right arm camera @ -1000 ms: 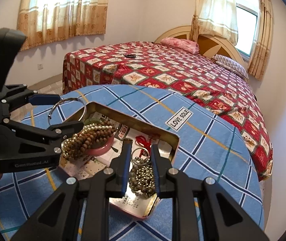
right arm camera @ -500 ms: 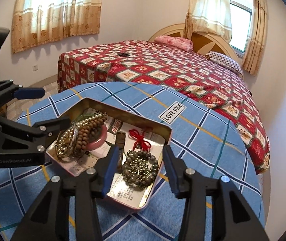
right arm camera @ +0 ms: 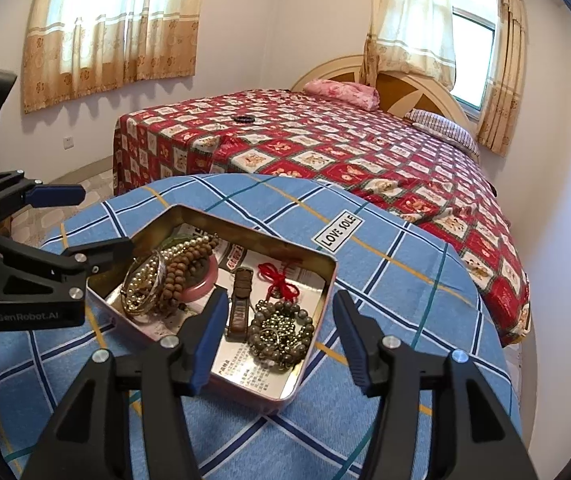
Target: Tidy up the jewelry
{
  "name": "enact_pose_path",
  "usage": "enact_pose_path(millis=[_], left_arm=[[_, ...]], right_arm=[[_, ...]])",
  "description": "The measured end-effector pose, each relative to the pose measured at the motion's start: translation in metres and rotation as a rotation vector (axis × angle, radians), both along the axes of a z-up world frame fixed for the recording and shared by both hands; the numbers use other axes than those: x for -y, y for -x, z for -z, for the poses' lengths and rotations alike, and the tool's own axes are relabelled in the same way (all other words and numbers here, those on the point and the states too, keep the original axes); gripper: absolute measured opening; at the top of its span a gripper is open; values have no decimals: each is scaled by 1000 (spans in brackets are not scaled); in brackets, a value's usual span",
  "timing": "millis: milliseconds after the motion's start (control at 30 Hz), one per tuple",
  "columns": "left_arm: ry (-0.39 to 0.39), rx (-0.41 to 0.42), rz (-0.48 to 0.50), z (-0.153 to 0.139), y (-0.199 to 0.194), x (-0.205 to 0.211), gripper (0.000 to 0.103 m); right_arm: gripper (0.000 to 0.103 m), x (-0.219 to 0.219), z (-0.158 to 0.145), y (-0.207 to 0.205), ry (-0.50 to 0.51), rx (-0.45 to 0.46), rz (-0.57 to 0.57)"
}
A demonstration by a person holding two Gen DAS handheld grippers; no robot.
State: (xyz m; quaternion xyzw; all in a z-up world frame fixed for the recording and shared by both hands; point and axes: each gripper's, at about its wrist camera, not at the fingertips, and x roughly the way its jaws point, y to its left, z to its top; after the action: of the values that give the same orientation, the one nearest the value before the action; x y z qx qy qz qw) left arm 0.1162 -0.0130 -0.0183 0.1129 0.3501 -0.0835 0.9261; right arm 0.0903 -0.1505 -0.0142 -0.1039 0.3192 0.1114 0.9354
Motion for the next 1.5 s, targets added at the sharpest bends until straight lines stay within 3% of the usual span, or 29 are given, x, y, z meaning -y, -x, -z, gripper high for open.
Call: enact_pose_path(millis=[1500], left_arm=[[12,13,1,-11,29,-3,80]], right_arm=[[69,9,-11,25,-35,45,35]])
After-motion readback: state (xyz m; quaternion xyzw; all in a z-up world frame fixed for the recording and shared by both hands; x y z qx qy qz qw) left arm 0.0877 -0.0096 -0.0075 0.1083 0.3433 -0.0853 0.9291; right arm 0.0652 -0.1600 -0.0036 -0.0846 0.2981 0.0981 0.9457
